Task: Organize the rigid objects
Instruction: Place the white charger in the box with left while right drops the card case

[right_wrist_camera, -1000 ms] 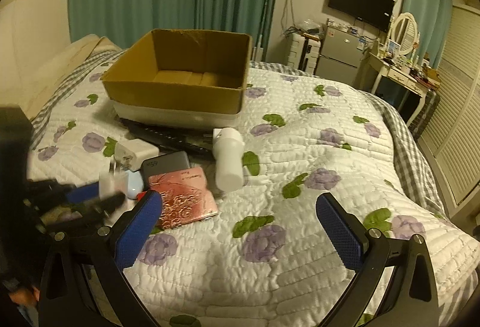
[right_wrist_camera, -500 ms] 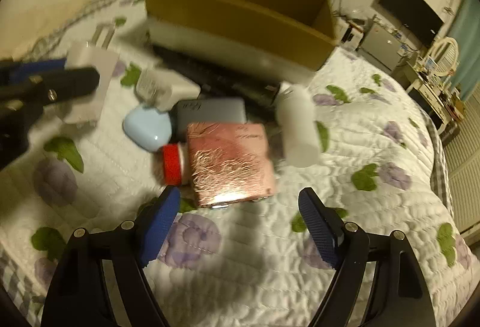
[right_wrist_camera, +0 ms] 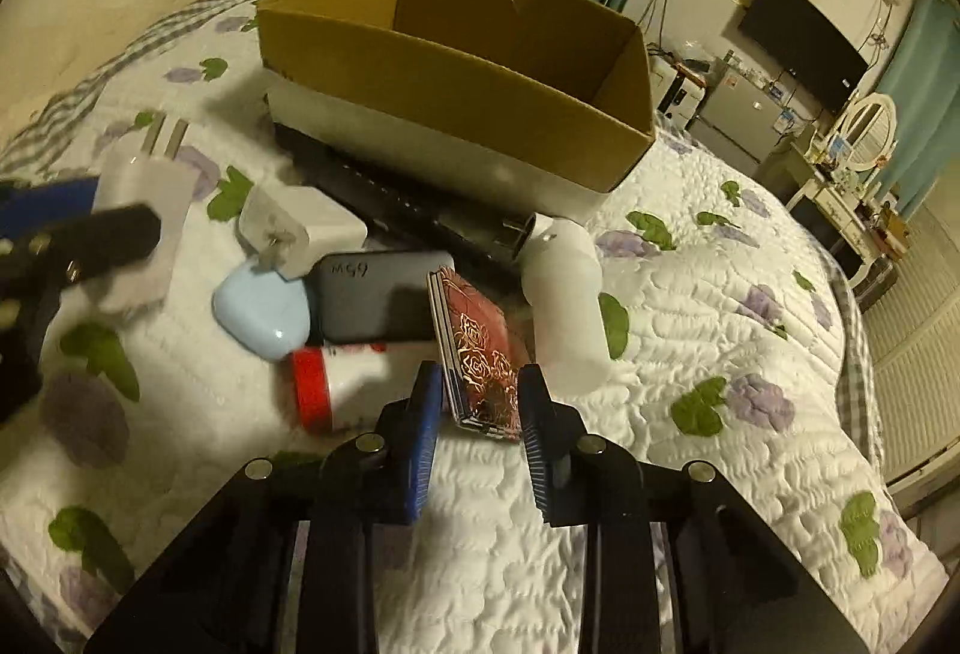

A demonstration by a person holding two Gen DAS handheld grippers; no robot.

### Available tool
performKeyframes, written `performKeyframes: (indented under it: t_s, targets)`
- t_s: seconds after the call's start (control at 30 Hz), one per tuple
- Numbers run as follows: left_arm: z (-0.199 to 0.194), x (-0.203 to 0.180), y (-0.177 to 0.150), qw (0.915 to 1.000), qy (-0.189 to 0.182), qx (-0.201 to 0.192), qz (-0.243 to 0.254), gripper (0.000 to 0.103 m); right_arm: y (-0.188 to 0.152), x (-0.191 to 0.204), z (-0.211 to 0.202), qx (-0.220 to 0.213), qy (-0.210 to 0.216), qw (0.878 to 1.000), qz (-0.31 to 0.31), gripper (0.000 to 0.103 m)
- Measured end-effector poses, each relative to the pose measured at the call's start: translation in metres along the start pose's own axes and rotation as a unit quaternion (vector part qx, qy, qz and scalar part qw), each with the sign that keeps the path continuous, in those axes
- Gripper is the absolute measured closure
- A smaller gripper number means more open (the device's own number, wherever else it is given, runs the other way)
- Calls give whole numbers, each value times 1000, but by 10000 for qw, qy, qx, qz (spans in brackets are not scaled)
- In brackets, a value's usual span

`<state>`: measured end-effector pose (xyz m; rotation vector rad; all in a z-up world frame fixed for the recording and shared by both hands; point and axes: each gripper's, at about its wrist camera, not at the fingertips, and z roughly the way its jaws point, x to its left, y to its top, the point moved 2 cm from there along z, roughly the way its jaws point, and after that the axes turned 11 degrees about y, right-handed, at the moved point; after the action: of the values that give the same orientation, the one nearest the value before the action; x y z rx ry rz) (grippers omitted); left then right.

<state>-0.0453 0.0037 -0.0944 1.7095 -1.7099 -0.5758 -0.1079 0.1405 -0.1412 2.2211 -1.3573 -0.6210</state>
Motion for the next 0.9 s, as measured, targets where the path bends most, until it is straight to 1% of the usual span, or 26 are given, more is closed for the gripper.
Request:
performKeyframes:
  t_s: [0.1,0.17,0.23,0.27,0.47,0.6,0.7,0.8,0.9]
  targets:
    - [-5,-1,2,10000,11,-44,-3,80,4,1,12,87,145,9999,17,77]
    - [-11,0,5,9999,15,-108,-3,80,4,1,16,126,207,9997,36,80]
    - [-18,0,10,9998,20,-205,-5,80,6,-1,6,-35,223,9997,92,90]
    - [-23,1,13,9997,21,-262,-20,80,8,-5,-4,-176,264,9993,175,92]
    - [-56,2,41,9978,-40,-663,-58,80,25,-28,-58,-794,703,9922,651,93]
    - [-73,0,66,9955,-49,-941,-7,80,47,-36,-89,-1173,934,9858,753,93]
    - [-77,1,89,9940,-86,-1087,-10,80,72,-44,-106,-1419,935,9830,701,93]
    - [-72,1,112,9931,-27,-1175,-8,80,101,-56,-117,-1669,931,9792,679,93]
    - [-59,-1,132,9929,8,-1186,-26,80,131,-67,-113,-1809,938,9767,678,93]
